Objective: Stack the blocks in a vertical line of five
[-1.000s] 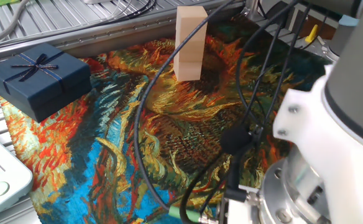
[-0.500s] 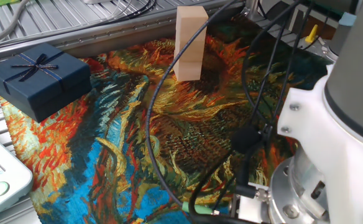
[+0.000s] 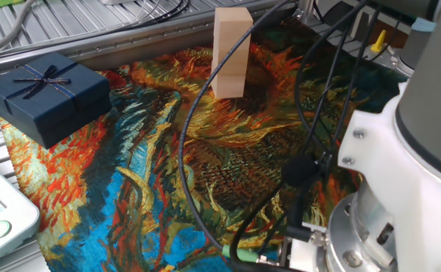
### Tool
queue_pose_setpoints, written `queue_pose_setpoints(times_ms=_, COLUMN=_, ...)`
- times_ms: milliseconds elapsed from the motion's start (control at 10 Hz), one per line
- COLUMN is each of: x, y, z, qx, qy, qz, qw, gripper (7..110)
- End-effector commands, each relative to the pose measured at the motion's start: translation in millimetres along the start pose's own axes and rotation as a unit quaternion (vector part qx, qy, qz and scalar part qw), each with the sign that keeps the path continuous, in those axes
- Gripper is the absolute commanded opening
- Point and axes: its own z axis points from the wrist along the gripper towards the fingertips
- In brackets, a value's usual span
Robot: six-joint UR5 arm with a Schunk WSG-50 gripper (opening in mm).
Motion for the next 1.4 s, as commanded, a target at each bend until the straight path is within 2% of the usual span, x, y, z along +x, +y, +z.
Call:
queue_pose_setpoints(times_ms=0, x=-7.9, y=7.5, z=2.4, qx=-0.012, qy=-0.012, qz=0.003, qw=0.9998, gripper=88)
queue_pose_setpoints(times_ms=400, x=-6.5, y=-3.6, z=16.4, qx=0.004, qy=-0.007, qz=0.008, qw=0.9999, gripper=88)
queue_pose_setpoints(times_ms=700, x=-0.6, y=-4.2, z=19.5, qx=0.004, qy=0.002, qz=0.007, qw=1.0000, gripper=88)
queue_pose_setpoints(times_ms=1300, x=1.2, y=-4.5, z=22.7, qx=-0.001, qy=0.003, qz=0.013, qw=0.9999, gripper=88)
